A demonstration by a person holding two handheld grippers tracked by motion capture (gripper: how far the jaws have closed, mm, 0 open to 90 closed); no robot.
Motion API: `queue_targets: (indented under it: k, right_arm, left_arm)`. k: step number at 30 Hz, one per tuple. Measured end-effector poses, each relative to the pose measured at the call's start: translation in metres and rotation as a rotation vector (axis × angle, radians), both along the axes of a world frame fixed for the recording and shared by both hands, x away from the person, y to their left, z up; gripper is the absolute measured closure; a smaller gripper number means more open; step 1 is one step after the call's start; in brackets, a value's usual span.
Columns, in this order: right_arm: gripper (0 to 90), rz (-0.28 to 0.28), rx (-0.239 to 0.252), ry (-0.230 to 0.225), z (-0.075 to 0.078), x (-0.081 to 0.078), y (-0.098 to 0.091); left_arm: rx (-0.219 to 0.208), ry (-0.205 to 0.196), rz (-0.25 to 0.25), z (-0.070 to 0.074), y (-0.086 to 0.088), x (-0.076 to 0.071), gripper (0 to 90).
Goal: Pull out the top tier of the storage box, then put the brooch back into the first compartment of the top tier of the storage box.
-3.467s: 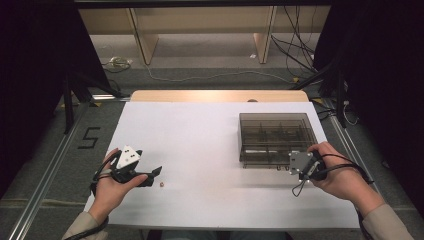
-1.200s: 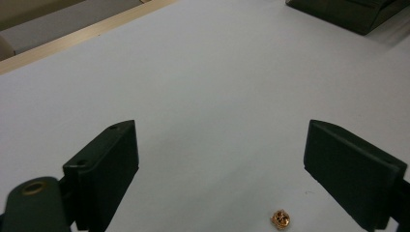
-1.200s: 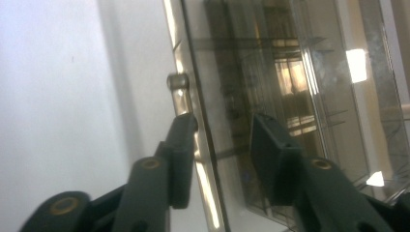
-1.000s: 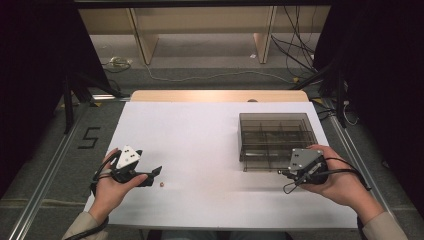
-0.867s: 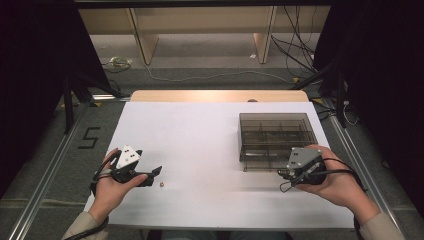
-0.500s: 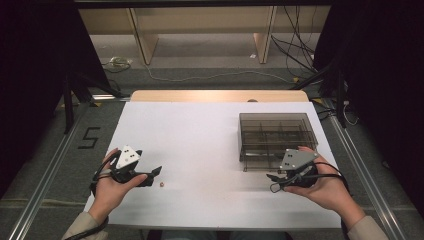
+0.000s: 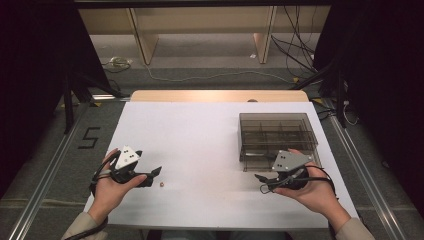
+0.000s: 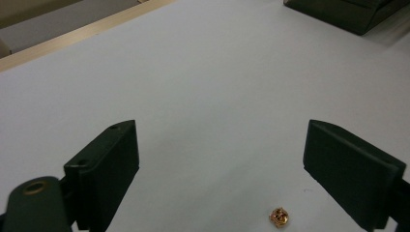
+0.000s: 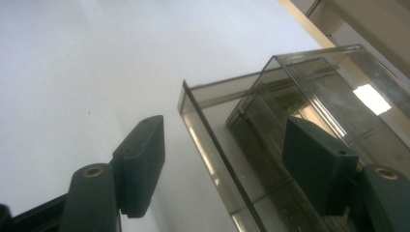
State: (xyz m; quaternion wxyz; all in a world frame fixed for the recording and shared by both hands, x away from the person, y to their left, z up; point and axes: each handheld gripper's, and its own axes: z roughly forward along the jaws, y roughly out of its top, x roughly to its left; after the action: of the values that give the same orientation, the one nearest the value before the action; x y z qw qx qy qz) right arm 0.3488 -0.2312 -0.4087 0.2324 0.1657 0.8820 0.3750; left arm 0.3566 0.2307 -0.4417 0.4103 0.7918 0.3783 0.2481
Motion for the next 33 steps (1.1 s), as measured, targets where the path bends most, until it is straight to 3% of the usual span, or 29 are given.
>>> queue_targets:
  k: [5, 22, 33]
  right_arm:
    - [33.2, 0.003, 0.039, 0.002, 0.002, 0.0, 0.003]
    - [32.7, -0.011, 0.064, 0.005, 0.002, -0.003, 0.0]
    - [34.0, 0.0, 0.14, 0.028, 0.001, -0.003, 0.01]
  left_arm:
    - [-0.004, -0.003, 0.001, 0.0, 0.0, -0.001, 12.5]
    - [-0.003, -0.01, 0.005, 0.002, 0.0, -0.001, 12.3]
    - [-0.01, -0.013, 0.008, 0.003, 0.0, 0.002, 12.4]
